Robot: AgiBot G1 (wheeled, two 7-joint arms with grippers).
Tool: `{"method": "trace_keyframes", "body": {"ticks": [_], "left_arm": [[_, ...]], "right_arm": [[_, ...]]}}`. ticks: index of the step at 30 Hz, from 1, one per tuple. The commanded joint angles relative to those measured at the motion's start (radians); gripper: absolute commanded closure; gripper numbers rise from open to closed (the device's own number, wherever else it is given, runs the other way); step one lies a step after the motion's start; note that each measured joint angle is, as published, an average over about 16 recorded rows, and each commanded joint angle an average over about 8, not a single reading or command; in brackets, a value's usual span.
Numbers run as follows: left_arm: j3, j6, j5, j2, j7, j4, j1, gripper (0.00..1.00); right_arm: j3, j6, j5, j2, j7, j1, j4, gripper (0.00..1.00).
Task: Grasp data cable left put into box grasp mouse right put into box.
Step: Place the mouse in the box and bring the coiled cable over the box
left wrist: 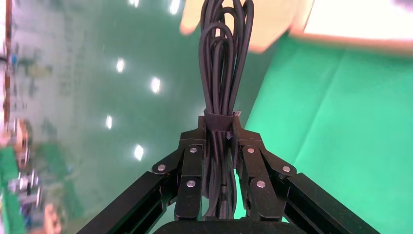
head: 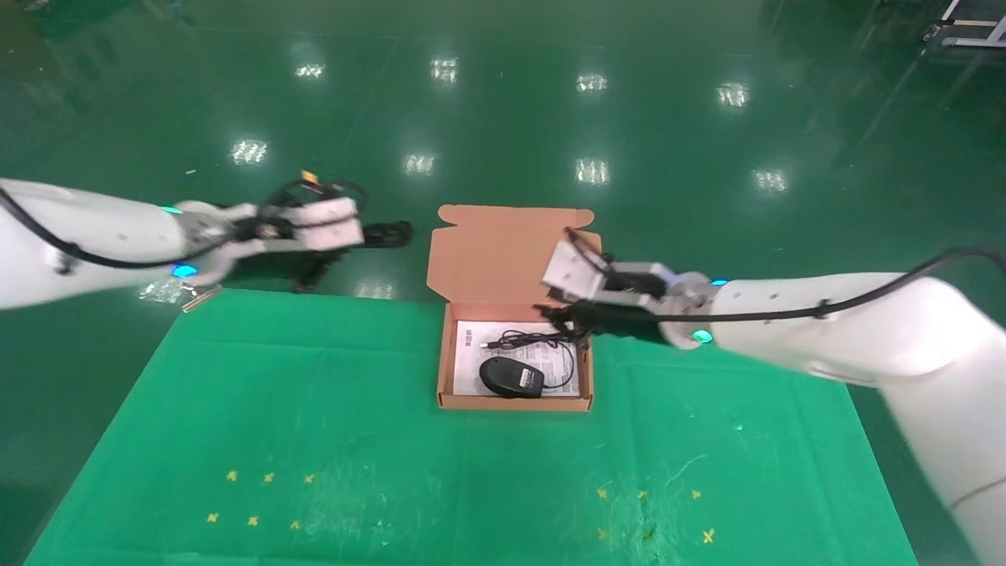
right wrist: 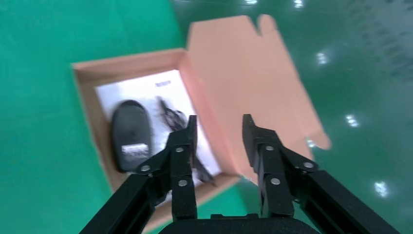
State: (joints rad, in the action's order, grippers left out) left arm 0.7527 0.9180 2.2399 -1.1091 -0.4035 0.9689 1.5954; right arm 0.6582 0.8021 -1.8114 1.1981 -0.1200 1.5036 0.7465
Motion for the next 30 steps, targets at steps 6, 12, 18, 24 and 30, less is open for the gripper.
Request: {"method": "trace_keyframes", "body": {"ticks": [6, 12, 18, 24, 30], "left_arm": [[0.009, -0.120, -0.086, -0.102, 0.137, -0.110, -0.052, 1.00], [0.029, -0.207, -0.154, -0.211, 0.286, -0.252, -0.072, 1.00], [0.087, -0.258, -0.265, -0.257, 0.397, -0.309, -0.092, 1.00], [0.182, -0.305, -0.395, -0.263, 0.439, -0.309, -0.106, 1.00], [0.247, -0.347, -0.479, -0.264, 0.466, -0.297, -0.115, 0.38]], "right_arm": [[-0.023, -0.004, -0.007, -0.092, -0.037, 0.006, 0.071, 0.00], [-0.037, 0.007, -0.023, -0.169, -0.084, 0.006, 0.145, 0.00], [-0.046, 0.021, -0.039, -0.230, -0.136, -0.001, 0.217, 0.00], [-0.047, 0.040, -0.060, -0.269, -0.186, -0.005, 0.267, 0.00], [-0.042, 0.054, -0.081, -0.279, -0.216, -0.003, 0.287, 0.00]]}}
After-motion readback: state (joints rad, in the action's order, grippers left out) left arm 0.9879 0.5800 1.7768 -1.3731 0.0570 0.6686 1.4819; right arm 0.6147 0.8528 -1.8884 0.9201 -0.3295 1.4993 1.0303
